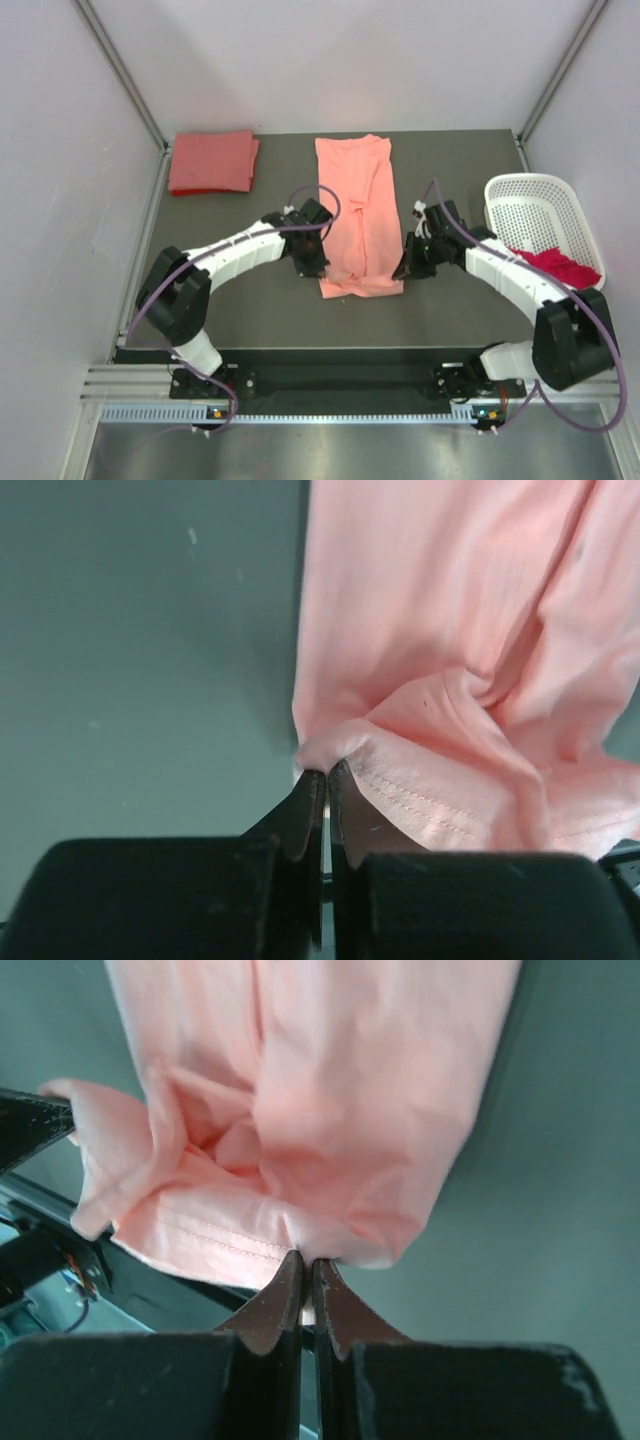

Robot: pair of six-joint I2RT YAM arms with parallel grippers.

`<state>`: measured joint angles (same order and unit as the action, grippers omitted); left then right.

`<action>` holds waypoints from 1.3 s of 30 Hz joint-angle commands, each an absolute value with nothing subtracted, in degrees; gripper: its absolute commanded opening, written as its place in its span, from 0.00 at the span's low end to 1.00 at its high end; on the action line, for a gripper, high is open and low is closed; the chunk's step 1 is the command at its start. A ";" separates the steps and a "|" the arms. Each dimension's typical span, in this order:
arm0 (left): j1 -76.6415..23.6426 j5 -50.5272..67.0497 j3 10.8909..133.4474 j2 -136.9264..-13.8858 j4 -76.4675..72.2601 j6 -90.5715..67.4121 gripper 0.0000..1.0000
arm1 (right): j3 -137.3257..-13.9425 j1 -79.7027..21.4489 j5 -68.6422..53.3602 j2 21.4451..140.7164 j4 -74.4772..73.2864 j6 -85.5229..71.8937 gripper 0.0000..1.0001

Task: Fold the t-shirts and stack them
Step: Fold the tshirt

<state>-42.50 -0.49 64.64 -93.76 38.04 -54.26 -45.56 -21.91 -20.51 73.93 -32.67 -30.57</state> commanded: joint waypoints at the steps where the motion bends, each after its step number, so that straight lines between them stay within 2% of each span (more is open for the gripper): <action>1: -37.71 1.93 73.63 -98.69 42.18 -46.59 0.00 | -53.07 -20.13 -21.27 78.83 -33.05 -27.34 0.00; 8: -32.35 3.60 92.78 -110.72 49.30 -38.77 0.00 | -68.62 -15.30 -23.46 89.90 -37.70 -23.65 0.00; 15: -28.57 6.94 102.55 -118.03 50.53 -37.00 0.00 | -79.44 -12.92 -26.10 102.37 -39.20 -19.17 0.00; 29: -25.32 10.28 113.81 -128.13 50.80 -36.12 0.00 | -94.30 -9.93 -28.04 115.04 -42.18 -18.54 0.00; 39: -24.08 11.69 117.95 -132.01 50.45 -37.00 0.00 | -99.14 -8.62 -29.71 120.93 -41.84 -19.16 0.00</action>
